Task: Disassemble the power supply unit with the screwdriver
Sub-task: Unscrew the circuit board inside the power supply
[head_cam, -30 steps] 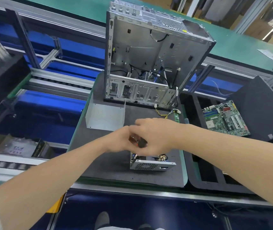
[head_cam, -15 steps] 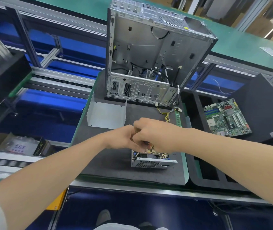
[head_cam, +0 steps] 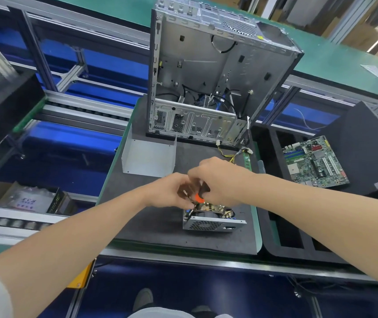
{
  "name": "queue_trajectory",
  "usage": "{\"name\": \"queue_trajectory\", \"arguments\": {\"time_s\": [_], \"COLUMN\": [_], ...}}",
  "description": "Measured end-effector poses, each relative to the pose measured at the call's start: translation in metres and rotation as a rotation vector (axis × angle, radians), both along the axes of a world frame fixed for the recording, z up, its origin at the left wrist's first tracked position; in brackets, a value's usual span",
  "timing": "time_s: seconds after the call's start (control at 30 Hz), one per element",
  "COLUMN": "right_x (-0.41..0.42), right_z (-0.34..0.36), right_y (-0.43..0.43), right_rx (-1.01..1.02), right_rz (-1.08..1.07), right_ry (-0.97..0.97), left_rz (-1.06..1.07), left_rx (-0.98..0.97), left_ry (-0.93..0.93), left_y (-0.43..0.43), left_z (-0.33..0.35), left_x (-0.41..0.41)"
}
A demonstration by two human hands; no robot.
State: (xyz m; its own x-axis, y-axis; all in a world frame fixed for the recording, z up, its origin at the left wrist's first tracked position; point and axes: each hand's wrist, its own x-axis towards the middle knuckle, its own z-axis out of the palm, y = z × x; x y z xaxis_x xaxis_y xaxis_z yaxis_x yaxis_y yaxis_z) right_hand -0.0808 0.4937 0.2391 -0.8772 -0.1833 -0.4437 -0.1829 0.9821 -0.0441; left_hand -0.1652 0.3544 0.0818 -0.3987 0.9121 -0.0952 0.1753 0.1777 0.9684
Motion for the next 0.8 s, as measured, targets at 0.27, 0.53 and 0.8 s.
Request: {"name": "queue_trajectory", "arguments": {"time_s": [0.27,0.53,0.8], "right_x": [0.001,-0.006,-0.009], "right_z": [-0.002,0.006,0.015], "right_y": [-0.002,-0.002,0.0], "right_rx": [-0.08,-0.074,-0.101], "right_rz": [0.131,0.143,0.11], "right_ry": [0.02,0.034,0.074], "left_rz": [0.037,0.136,0.204], "left_rx": [-0.16,-0.131,-0.061], "left_ry": [0.259,0.354,0.227], "left_y": [-0.027,-0.021,-0.027], "left_z": [-0.033,-0.053,-0.052], "left_x": [0.009,0.022,0.022]}}
